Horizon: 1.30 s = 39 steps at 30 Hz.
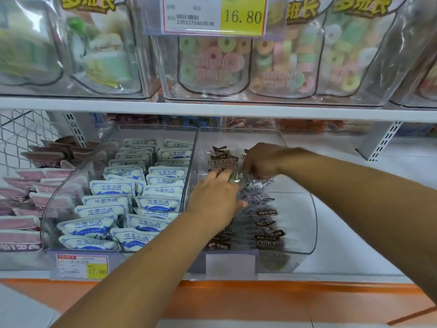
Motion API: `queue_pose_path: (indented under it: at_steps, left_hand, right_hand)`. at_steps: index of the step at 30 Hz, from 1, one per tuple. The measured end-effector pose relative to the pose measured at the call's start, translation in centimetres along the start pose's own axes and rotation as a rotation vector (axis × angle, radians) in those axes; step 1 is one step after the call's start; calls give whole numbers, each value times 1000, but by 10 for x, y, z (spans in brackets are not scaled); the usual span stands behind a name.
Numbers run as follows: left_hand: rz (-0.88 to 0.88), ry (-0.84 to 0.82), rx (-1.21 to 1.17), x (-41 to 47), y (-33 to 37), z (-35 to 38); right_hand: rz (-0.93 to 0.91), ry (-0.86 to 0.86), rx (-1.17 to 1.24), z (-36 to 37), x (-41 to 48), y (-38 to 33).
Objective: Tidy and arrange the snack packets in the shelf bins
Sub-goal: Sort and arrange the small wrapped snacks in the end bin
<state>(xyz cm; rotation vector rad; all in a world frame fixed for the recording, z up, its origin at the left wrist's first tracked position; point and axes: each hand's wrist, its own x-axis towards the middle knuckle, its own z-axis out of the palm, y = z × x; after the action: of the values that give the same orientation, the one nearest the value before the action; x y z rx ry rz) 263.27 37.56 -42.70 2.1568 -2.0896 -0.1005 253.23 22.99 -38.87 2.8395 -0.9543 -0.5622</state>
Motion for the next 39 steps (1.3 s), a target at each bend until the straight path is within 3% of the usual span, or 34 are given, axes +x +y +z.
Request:
queue_pose_path:
  at_steps: [6,12,22,28,32,34,37,39]
  left_hand:
    - [1,-35,-28,-1,0,-3]
    - [-7,30,-29,0,1,1]
    - [-26,48,-90,-2,2,-2]
    - [-173,288,-605,-3,5,-11]
    - [-221,256,-1238,-2,5,-18]
    - [-206,210,-1329,-4,5,-19]
    - [-219,205,-1377,-6,5,-19]
    - [-252,203,-1422,-5,3,-19]
  right_hand:
    - [-12,195,372,-32,-43,8]
    - [-3,-149,163,-8,-39,-12]
    - [51,131,505,-25,-76,24]
    - [53,358,1031,-8,-91,22]
    - [38,441,1209,4,-97,11]
    - [81,504,1158,7,-97,4]
    - [92,660,803,8,-100,-2]
    - [6,653,593,10,-107,-4]
